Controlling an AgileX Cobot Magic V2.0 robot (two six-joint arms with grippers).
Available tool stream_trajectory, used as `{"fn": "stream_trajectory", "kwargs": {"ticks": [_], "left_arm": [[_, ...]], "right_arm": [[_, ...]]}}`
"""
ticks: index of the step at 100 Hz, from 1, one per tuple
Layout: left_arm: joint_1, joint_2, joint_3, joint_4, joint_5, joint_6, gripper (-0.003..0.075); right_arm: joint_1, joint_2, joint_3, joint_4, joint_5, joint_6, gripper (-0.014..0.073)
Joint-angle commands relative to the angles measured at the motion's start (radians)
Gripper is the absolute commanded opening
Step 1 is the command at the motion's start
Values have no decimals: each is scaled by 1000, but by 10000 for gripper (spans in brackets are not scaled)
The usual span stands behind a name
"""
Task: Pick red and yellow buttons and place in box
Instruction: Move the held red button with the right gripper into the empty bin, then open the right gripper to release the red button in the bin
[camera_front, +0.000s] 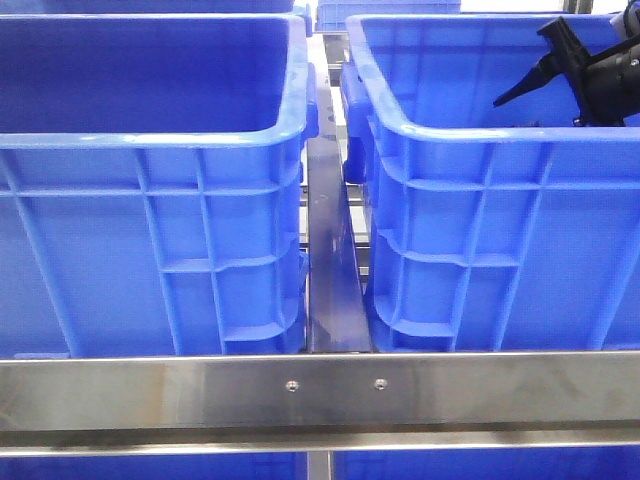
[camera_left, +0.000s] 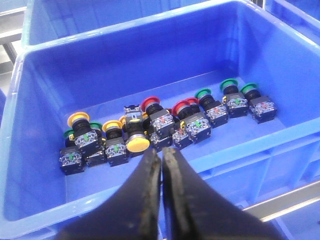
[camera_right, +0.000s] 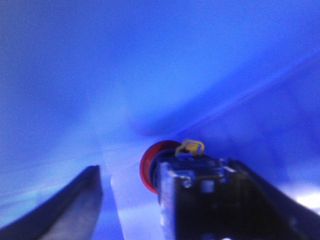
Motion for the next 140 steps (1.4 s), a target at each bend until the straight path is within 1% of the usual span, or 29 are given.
{"fn": "stream_trajectory", "kwargs": {"ticks": [1, 38, 50, 79, 110, 140], "left_arm": [[-5, 10, -27, 13, -79, -9, -19], [-5, 10, -27, 13, -79, -9, -19], [-5, 10, -27, 13, -79, -9, -19], [-5, 10, -27, 13, -79, -9, -19], [-5, 10, -27, 13, -79, -9, -19], [-5, 10, -27, 13, -79, -9, -19]], "right_arm": [[-4, -58, -34, 53, 20, -10, 562], [-4, -58, -34, 53, 17, 101, 562], [-8, -58, -34, 44, 15, 102, 562], [-39, -63, -34, -56, -2, 100, 562], [-69, -83, -34, -70, 13, 87, 562], [-69, -176, -32, -230, 22, 86, 562]]}}
